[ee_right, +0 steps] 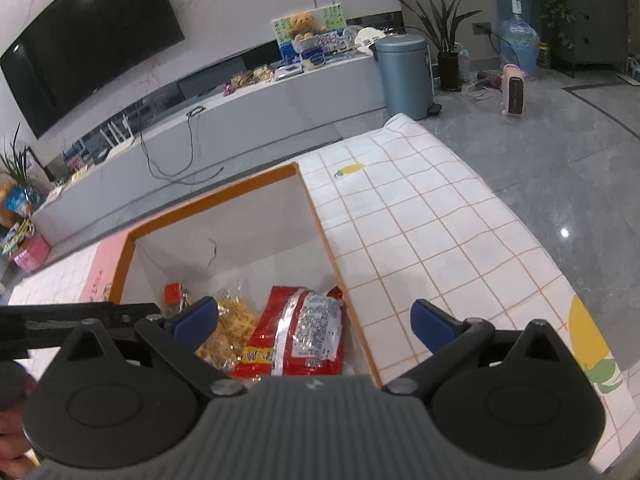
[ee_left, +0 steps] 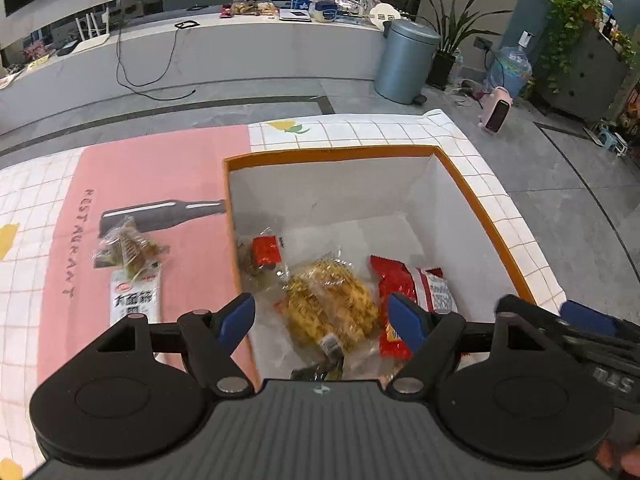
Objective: Organize snacks
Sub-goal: 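Move both tools back from the box toward the remaining snacks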
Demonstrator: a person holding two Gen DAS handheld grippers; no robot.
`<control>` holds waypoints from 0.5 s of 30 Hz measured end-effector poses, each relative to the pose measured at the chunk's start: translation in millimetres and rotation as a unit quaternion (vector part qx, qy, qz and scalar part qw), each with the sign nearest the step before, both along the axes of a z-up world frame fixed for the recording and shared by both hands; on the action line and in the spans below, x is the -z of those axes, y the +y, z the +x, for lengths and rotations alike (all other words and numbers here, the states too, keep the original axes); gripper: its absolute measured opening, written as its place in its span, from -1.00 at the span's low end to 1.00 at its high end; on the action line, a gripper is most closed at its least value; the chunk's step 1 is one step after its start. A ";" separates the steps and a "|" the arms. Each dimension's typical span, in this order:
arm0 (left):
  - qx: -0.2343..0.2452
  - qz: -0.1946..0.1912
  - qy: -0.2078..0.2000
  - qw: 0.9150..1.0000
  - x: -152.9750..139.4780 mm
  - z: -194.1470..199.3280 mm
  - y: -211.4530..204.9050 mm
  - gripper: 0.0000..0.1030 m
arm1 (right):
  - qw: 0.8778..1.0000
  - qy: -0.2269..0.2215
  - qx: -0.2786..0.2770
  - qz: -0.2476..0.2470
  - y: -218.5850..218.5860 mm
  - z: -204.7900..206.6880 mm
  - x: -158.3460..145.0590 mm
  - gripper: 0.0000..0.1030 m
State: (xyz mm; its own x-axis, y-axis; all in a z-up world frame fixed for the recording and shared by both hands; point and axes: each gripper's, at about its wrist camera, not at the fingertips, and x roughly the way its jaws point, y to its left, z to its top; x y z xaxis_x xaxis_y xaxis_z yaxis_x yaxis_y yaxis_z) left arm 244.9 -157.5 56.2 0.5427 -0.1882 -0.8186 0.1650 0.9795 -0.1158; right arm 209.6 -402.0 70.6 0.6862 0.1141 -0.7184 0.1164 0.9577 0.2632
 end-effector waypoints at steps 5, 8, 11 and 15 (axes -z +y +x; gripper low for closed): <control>0.008 0.001 0.006 1.000 -9.1 -17.1 8.9 0.73 | 1.000 0.005 -0.016 -0.011 10.5 -0.6 -2.1 0.94; 0.011 0.013 -0.002 1.000 -13.5 -25.8 13.8 0.73 | 0.999 0.011 -0.027 -0.021 20.7 -0.2 -4.9 0.94; 0.005 0.022 -0.006 1.000 -18.4 -32.2 21.2 0.73 | 0.999 0.019 -0.031 -0.012 26.3 0.7 -7.6 0.94; -0.006 0.047 -0.018 0.999 -24.3 -40.5 32.5 0.73 | 0.997 0.027 -0.068 0.002 42.7 -0.3 -13.5 0.94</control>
State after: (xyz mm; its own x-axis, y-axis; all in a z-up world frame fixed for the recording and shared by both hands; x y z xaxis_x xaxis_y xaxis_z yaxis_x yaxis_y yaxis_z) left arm 204.3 -125.0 80.5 0.5735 -0.1050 -0.8124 0.1550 0.9877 -0.0182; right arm 209.2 -359.3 84.1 0.6237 0.2061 -0.7540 -0.0005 0.9647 0.2633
